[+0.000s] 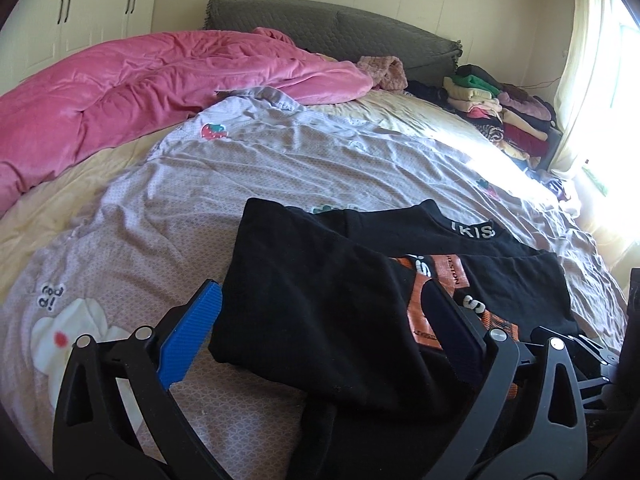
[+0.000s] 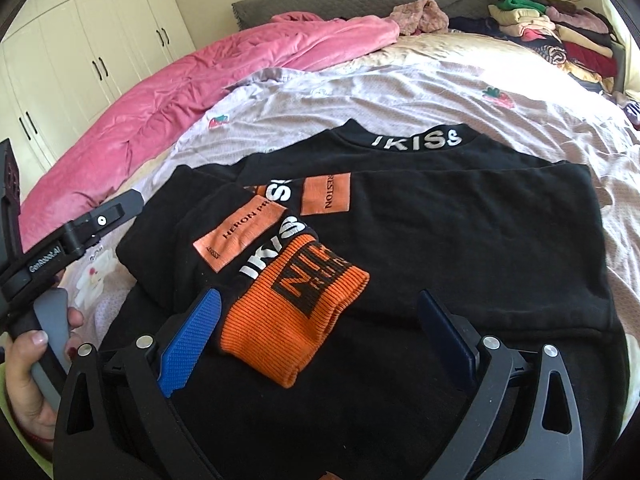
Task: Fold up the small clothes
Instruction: 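Move the right tool to the folded orange cuff on the shirt, then grasp the orange cuff with the right tool and lift it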
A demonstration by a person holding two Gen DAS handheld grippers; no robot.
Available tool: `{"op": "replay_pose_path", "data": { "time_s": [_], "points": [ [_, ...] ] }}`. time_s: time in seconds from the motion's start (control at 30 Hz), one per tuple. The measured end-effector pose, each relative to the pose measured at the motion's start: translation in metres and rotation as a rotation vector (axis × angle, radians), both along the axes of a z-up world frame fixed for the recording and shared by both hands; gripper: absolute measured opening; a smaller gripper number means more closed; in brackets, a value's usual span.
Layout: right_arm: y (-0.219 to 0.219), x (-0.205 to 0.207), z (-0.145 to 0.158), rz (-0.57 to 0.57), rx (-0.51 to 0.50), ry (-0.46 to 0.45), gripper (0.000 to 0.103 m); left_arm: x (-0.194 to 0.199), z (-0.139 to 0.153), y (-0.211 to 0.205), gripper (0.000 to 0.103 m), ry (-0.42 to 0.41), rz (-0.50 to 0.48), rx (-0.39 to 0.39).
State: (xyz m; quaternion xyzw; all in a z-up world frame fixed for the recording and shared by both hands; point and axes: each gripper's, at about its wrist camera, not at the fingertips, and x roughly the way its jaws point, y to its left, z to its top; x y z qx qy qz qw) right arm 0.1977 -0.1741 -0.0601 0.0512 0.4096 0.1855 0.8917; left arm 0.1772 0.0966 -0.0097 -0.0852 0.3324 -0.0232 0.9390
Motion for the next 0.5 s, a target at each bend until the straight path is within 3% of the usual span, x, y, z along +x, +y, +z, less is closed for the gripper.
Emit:
{"op": "replay_pose_path", "data": {
  "time_s": [0.2, 0.4, 0.5],
  "points": [
    [0.006, 0.014, -0.012, -0.002, -0.002, 0.038, 0.076, 0.002, -0.006, 0.004, 0.094, 0.019, 0.007, -0.002],
    [0.011, 0.018, -0.015, 0.008, 0.012, 0.029, 0.044, 0.002, -0.01, 0.002, 0.094, 0.029, 0.001, 0.01],
    [0.015, 0.018, -0.014, 0.036, 0.024, 0.02, 0.02, 0.003, -0.011, 0.001, 0.094, 0.03, 0.003, 0.019]
  ]
}}
